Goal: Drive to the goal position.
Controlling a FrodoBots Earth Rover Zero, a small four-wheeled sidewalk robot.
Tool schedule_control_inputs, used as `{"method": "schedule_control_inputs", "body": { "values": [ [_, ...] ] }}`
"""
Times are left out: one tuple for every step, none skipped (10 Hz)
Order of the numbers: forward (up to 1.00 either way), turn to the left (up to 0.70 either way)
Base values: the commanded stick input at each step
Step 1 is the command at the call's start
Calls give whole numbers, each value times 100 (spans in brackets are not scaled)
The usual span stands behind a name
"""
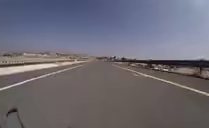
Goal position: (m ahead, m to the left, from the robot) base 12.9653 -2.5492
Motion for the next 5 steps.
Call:
{"method": "schedule_control_inputs", "body": {
  "values": [
    [100, 0],
    [100, 0],
    [100, 0],
    [100, 0],
    [100, 0]
  ]
}}
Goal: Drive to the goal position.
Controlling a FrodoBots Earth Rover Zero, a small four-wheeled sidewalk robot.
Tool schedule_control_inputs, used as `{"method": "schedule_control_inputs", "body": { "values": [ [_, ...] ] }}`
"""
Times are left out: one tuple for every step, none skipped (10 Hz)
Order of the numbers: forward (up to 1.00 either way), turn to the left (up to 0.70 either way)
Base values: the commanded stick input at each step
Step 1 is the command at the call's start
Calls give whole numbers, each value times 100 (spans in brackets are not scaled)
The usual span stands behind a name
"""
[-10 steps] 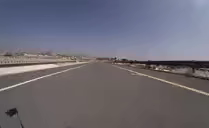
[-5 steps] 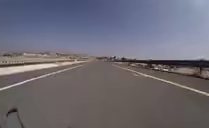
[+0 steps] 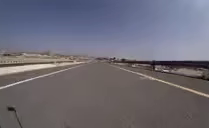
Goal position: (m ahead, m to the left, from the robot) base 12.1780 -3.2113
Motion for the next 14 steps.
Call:
{"method": "schedule_control_inputs", "body": {
  "values": [
    [100, 0],
    [100, 0],
    [100, 0],
    [100, 0],
    [100, 0],
    [100, 0],
    [100, 0],
    [100, 0],
    [100, 0],
    [100, 0],
    [100, 0],
    [100, 0],
    [100, 0],
    [100, 0]
  ]
}}
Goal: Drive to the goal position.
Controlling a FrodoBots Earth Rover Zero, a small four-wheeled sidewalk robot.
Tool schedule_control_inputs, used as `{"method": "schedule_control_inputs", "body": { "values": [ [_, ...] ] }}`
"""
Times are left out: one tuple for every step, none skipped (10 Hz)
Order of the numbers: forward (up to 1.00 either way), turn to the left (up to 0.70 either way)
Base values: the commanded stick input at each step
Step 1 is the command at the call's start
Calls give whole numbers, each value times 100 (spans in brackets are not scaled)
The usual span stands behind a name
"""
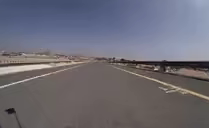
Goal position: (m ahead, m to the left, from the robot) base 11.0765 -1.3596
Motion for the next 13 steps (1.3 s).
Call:
{"method": "schedule_control_inputs", "body": {
  "values": [
    [100, 0],
    [100, 0],
    [100, 0],
    [100, 0],
    [100, 0],
    [100, 0],
    [100, 0],
    [100, 0],
    [100, 0],
    [100, 0],
    [100, 0],
    [100, 0],
    [100, 0]
  ]
}}
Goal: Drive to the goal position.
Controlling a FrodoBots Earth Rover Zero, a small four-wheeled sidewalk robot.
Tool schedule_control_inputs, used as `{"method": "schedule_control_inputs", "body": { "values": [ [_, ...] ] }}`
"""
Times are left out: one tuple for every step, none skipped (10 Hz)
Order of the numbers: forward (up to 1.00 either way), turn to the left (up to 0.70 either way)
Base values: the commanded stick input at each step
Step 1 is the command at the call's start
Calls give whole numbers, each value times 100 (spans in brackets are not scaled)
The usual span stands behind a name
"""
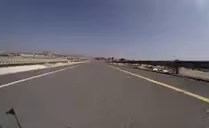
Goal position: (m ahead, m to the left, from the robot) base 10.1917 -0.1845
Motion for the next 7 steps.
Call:
{"method": "schedule_control_inputs", "body": {
  "values": [
    [100, 0],
    [100, 0],
    [100, 0],
    [100, 1],
    [100, 13],
    [100, 26],
    [100, 14]
  ]
}}
